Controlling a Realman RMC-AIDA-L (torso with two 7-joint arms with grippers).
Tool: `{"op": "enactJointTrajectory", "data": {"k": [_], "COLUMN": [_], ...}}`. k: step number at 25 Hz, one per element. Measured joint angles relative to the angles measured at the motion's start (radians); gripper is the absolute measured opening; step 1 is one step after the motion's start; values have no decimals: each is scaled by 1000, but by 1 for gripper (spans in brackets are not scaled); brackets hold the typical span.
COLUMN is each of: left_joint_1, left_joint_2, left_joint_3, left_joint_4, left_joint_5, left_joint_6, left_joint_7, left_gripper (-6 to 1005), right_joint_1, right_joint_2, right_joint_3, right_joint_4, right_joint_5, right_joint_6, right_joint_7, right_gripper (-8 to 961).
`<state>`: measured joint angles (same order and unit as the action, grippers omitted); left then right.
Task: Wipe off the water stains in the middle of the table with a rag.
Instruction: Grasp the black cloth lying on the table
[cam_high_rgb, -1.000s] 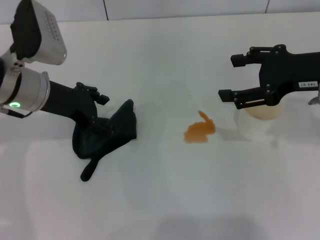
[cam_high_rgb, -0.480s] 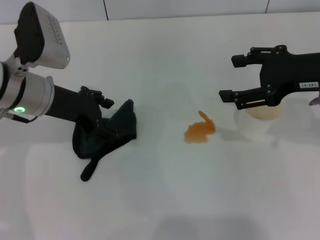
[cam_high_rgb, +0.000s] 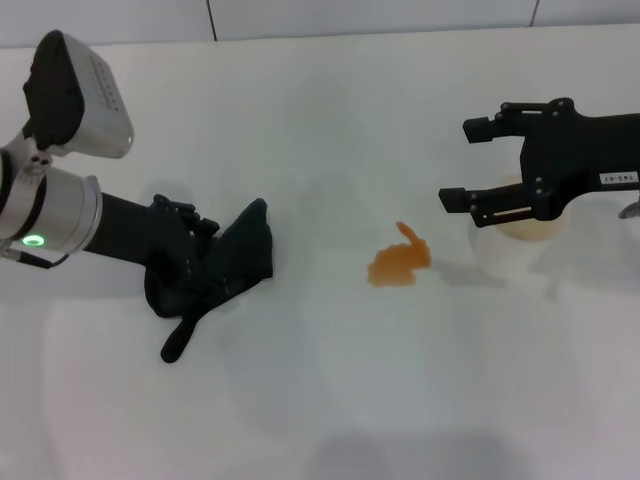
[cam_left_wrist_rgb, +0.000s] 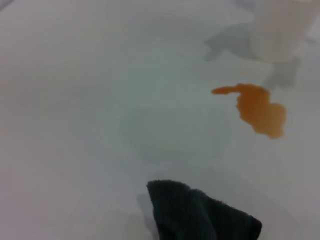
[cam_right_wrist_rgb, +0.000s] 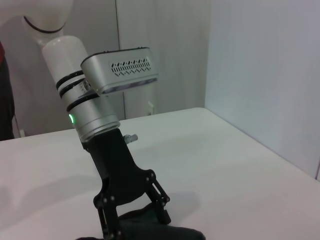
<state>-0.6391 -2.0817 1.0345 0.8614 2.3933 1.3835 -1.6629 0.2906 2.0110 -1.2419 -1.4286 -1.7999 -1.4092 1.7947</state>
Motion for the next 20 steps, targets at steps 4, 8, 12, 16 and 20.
{"op": "enactJointTrajectory", "data": {"k": [4, 8, 12, 16, 20], "left_joint_1": [10, 17, 18, 20, 20], "left_joint_2": [0, -1, -1, -1, 2], "left_joint_3": [1, 12, 15, 14, 5], "left_joint_4": [-2, -3, -3, 5, 12], "left_joint_5": [0, -3, -3, -6, -8], "left_joint_6": [0, 0, 0, 0, 0], "left_joint_7": [0, 0, 0, 0, 0], "left_gripper": [843, 842, 842, 842, 841], "right_joint_1": [-3, -4, -4, -4, -4], "right_joint_2": [0, 0, 0, 0, 0], "right_joint_3": [-1, -1, -1, -1, -1], "right_joint_4": [1, 6, 7, 8, 10], "right_joint_5": [8, 8, 10, 11, 11], "right_joint_6": [-1, -1, -1, -1, 0], "right_joint_7": [0, 0, 0, 0, 0], "right_gripper": [855, 855, 855, 855, 855]}}
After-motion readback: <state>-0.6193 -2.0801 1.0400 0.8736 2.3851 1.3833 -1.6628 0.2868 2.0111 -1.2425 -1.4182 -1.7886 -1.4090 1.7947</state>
